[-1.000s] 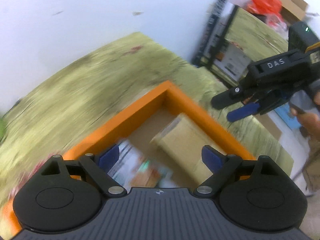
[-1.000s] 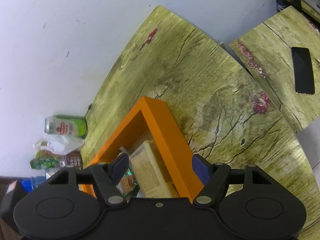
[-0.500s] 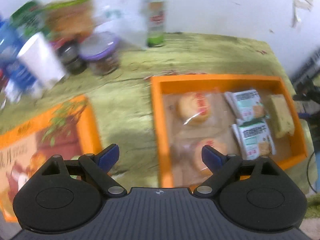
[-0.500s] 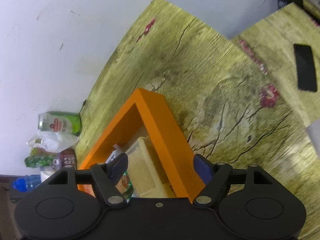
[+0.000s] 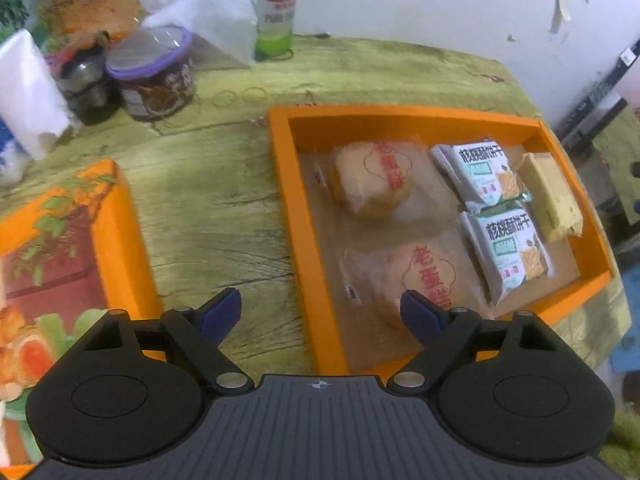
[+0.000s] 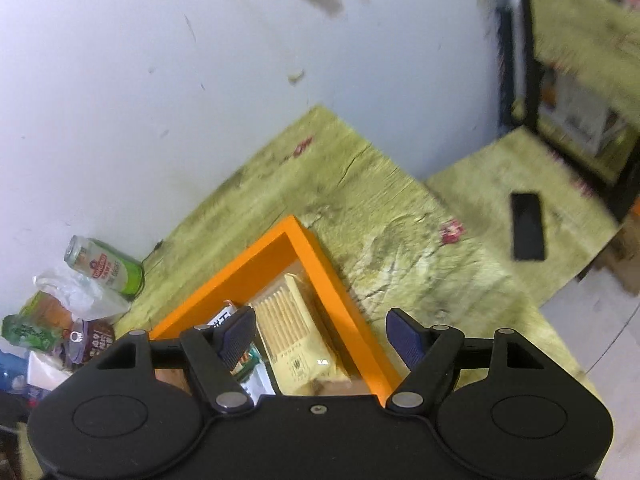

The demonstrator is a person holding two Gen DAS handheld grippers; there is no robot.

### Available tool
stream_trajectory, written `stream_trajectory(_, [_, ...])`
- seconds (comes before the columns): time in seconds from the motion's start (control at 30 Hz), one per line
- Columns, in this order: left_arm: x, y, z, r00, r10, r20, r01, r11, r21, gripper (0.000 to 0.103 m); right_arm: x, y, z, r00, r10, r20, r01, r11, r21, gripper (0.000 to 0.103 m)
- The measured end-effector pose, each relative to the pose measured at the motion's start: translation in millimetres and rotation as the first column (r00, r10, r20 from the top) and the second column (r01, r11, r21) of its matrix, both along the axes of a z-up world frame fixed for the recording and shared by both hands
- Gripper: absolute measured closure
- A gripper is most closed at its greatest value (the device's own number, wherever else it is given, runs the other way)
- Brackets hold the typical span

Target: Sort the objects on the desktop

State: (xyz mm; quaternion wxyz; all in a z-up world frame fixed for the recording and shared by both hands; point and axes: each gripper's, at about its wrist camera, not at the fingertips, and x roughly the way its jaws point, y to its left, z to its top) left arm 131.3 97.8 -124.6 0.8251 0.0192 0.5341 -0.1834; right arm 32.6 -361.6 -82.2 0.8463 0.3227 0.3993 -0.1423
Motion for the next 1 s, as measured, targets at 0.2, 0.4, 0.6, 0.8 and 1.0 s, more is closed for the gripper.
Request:
stream_trajectory(0.2, [9.2, 0.9, -19.4, 0.999, -0.046, -0.014, 0.046, 0.999, 0.012, 0.027, -19.6, 17.2, 5.6, 1.000, 0.007, -0.025, -0.010, 0.993, -0.120, 0.029])
stream_trajectory(0.4, [9.0, 1.5, -22.9, 1.000, -0.001, 0.002, 0.001, 1.000, 0.017, 0.041, 10.2, 13.9, -12.6, 0.990, 0.119, -0.079, -0.133, 0.966, -0.220, 0.035])
stream_trajectory(0.6, [8.9, -4.5, -34.2, 0.999, 0.040, -0.024, -0.039, 0.998, 0.041, 0.048, 46.9, 12.6, -48.3, 0.951, 0.238, -0.199, -0.281, 0.932, -0.228, 0.044])
stream_trajectory(0.8, [0.6, -10.8, -43.8, 0.995, 0.077, -0.066, -0.072, 0.995, 0.065, 0.061, 45.9, 15.0, -74.0, 0.920, 0.270, -0.282, -0.323, 0.933, -0.161, 0.056])
stream_trajectory(1.0, [-0.6, -14.9, -51.2, 0.992, 0.088, -0.095, -0.080, 0.993, 0.081, 0.073, 43.4, 9.2, -88.5, 0.918, 0.271, -0.289, -0.304, 0.950, -0.076, 0.078])
